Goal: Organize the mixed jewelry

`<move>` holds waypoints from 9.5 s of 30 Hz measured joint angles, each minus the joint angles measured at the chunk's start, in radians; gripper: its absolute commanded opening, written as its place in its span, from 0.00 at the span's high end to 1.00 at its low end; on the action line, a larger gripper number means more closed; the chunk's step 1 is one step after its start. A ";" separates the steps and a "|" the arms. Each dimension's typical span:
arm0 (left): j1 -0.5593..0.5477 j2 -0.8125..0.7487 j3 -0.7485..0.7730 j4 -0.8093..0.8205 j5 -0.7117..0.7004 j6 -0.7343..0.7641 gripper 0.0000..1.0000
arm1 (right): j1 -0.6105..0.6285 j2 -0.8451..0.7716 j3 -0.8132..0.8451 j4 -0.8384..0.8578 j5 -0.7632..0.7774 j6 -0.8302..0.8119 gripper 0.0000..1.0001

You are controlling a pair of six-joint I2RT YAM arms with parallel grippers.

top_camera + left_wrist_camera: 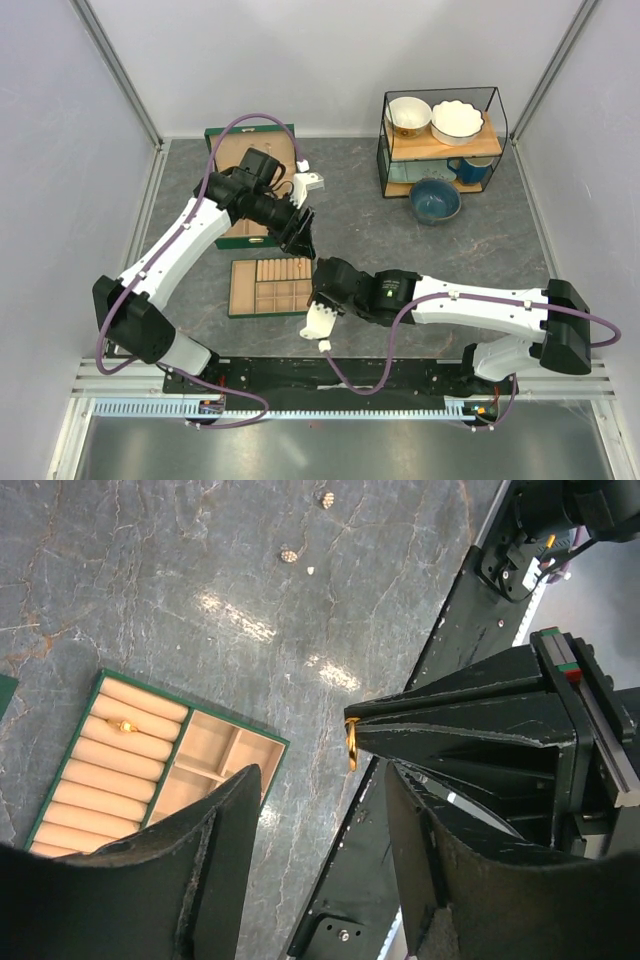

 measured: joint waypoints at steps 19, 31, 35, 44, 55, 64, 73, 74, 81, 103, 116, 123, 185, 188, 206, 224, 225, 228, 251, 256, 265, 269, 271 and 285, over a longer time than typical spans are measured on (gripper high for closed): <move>0.000 -0.006 -0.013 0.001 0.026 0.002 0.59 | 0.000 0.021 0.000 0.077 0.032 -0.001 1.00; 0.000 -0.006 -0.018 0.002 0.027 0.002 0.66 | 0.000 0.021 0.000 0.085 0.036 -0.002 1.00; 0.000 -0.006 -0.018 0.002 0.029 0.003 0.68 | 0.000 0.021 0.000 0.086 0.036 -0.002 1.00; 0.000 -0.006 -0.018 0.002 0.045 0.006 0.75 | 0.000 0.021 0.000 0.090 0.036 -0.005 1.00; 0.000 -0.006 -0.018 0.006 0.045 0.010 0.84 | 0.000 0.021 0.000 0.093 0.037 -0.005 1.00; 0.000 -0.006 -0.018 0.016 0.045 0.010 0.87 | 0.000 0.018 -0.007 0.093 0.036 -0.008 1.00; 0.000 -0.006 -0.019 0.018 0.046 0.010 0.98 | 0.000 0.018 -0.007 0.093 0.039 -0.009 1.00; 0.000 -0.006 -0.019 0.019 0.046 0.010 0.98 | 0.000 0.018 -0.007 0.092 0.040 -0.008 1.00; 0.000 -0.008 -0.019 0.024 0.045 0.010 0.98 | 0.000 0.022 -0.006 0.094 0.048 -0.002 0.82; 0.013 -0.065 -0.024 0.107 -0.031 -0.010 0.99 | 0.024 0.020 0.066 0.051 0.040 0.203 0.40; 0.213 -0.029 0.132 0.301 0.031 -0.191 0.98 | -0.113 0.042 0.629 -0.053 -0.105 0.795 0.36; 0.241 -0.014 0.091 0.472 0.193 -0.348 0.98 | -0.565 0.127 0.917 -0.112 -0.406 1.184 0.36; 0.280 -0.236 -0.468 1.463 0.227 -1.009 0.99 | -0.754 0.209 0.225 0.880 -1.255 2.297 0.62; 0.280 -0.239 -0.475 1.481 0.227 -1.020 0.98 | -0.751 0.209 0.224 0.890 -1.255 2.304 0.68; 0.280 -0.243 -0.477 1.501 0.228 -1.023 0.98 | -0.744 0.209 0.224 0.925 -1.258 2.338 0.93; 0.312 -0.247 -0.478 1.408 0.175 -1.019 0.44 | -0.733 0.206 0.234 0.784 -1.231 2.225 1.00; 0.326 -0.251 -0.481 1.404 0.174 -1.019 0.44 | -0.732 0.206 0.249 0.725 -1.213 2.184 1.00; 0.375 -0.279 -0.489 1.379 0.174 -1.016 0.44 | -0.731 0.207 0.325 0.529 -1.153 2.058 1.00; 0.494 -0.361 -0.332 0.927 -0.247 -0.663 0.46 | -0.554 0.603 0.776 -0.252 -0.726 1.777 1.00; 0.506 -0.361 -0.332 0.876 -0.327 -0.625 0.46 | -0.481 0.653 0.776 -0.246 -0.723 1.864 1.00; 0.552 -0.360 -0.332 0.852 -0.406 -0.602 0.47 | -0.480 0.742 0.767 -0.233 -0.718 2.001 1.00; 0.557 -0.359 -0.332 0.851 -0.422 -0.600 0.47 | -0.483 0.748 0.735 -0.209 -0.705 2.067 1.00; 0.558 -0.359 -0.332 0.851 -0.427 -0.600 0.48 | -0.483 0.752 0.727 -0.202 -0.693 2.096 1.00; 0.560 -0.358 -0.335 0.851 -0.447 -0.600 0.48 | -0.468 0.798 0.663 -0.172 -0.630 2.267 1.00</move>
